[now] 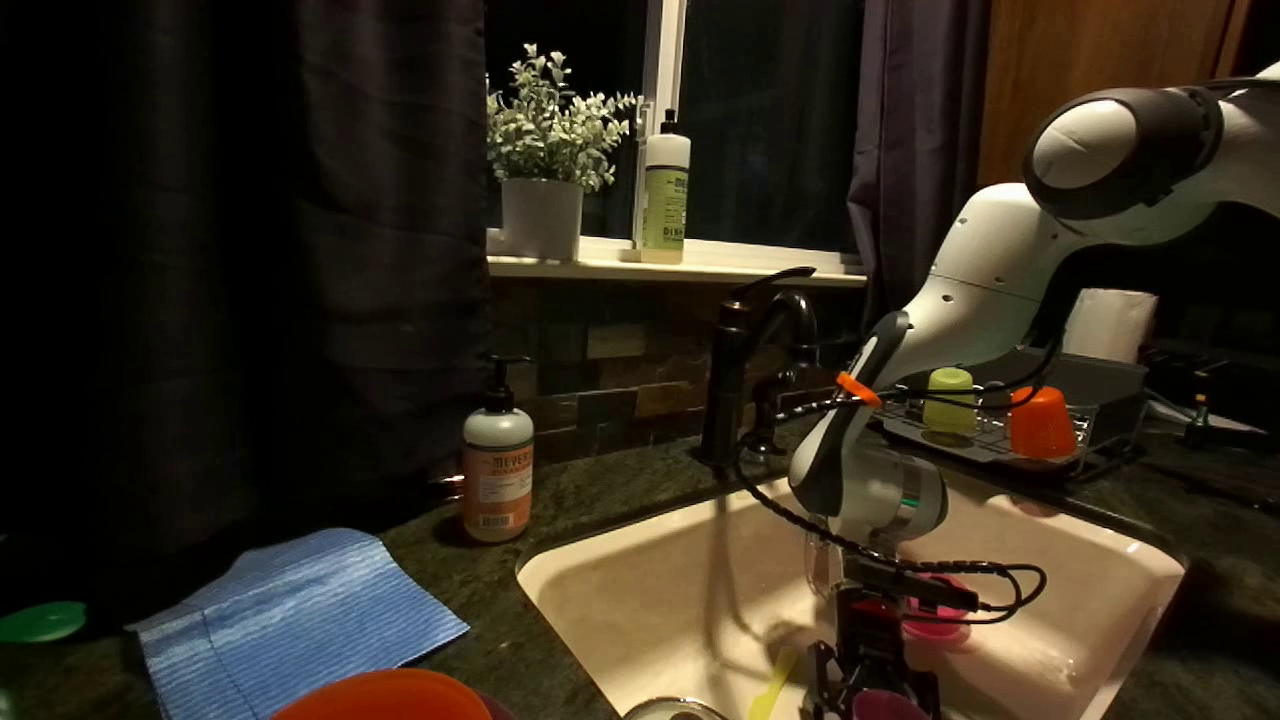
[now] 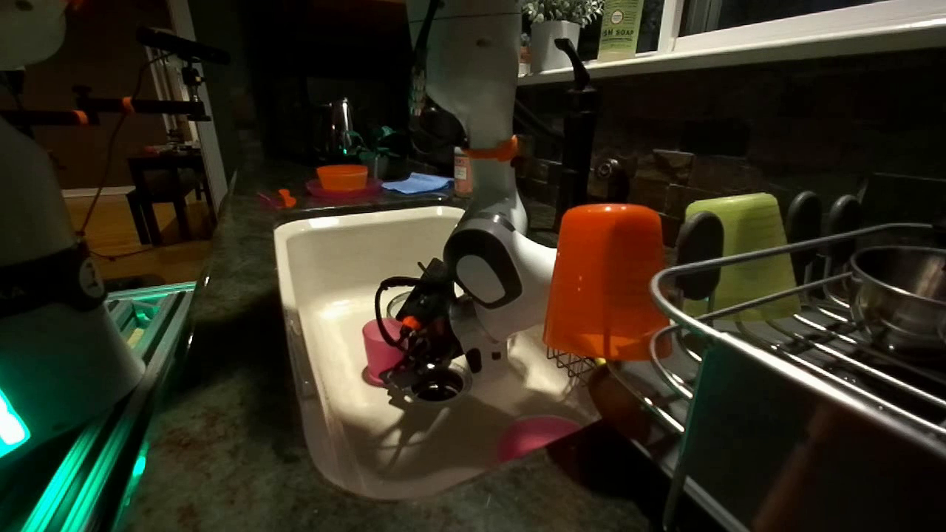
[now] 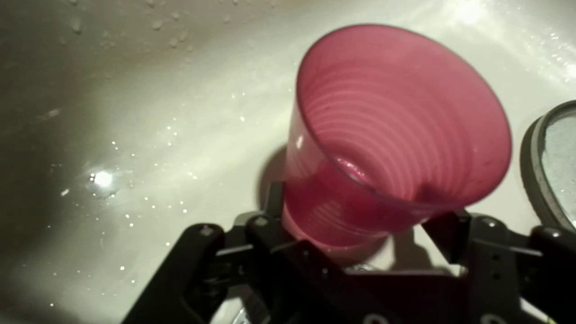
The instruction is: Put the pink cup on the dishrack.
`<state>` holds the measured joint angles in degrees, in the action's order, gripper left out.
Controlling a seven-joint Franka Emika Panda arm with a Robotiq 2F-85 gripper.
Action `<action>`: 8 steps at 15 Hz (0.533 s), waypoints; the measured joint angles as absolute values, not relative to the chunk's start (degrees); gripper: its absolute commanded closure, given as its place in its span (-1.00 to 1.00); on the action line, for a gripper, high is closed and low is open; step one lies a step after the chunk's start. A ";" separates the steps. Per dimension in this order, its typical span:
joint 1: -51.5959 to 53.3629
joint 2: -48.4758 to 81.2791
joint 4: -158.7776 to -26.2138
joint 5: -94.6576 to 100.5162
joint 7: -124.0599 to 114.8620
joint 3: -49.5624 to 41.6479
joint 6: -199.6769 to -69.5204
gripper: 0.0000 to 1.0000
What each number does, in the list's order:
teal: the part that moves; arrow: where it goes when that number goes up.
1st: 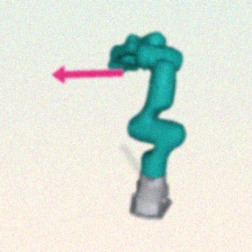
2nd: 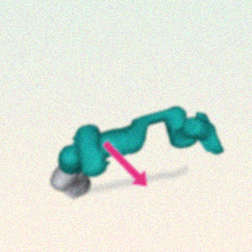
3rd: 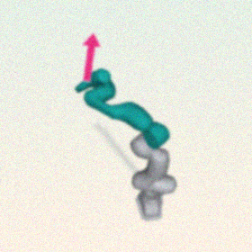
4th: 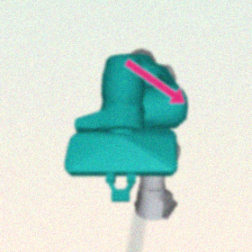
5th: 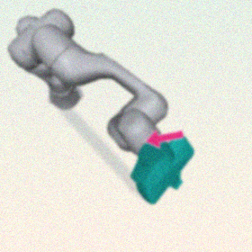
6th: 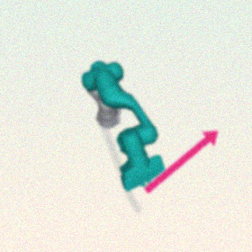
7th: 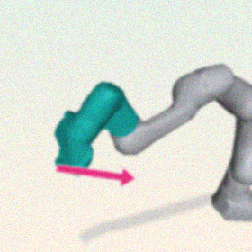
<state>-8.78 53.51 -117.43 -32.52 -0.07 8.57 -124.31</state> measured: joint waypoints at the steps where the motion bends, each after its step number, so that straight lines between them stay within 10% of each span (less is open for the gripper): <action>1: -8.78 53.51 -117.43 -32.56 -0.07 8.57 -124.31 -0.24; 8: -8.78 53.51 -117.42 -32.88 -0.06 8.57 -124.27 0.04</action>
<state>-8.78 53.51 -117.42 -32.88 -0.06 8.57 -124.27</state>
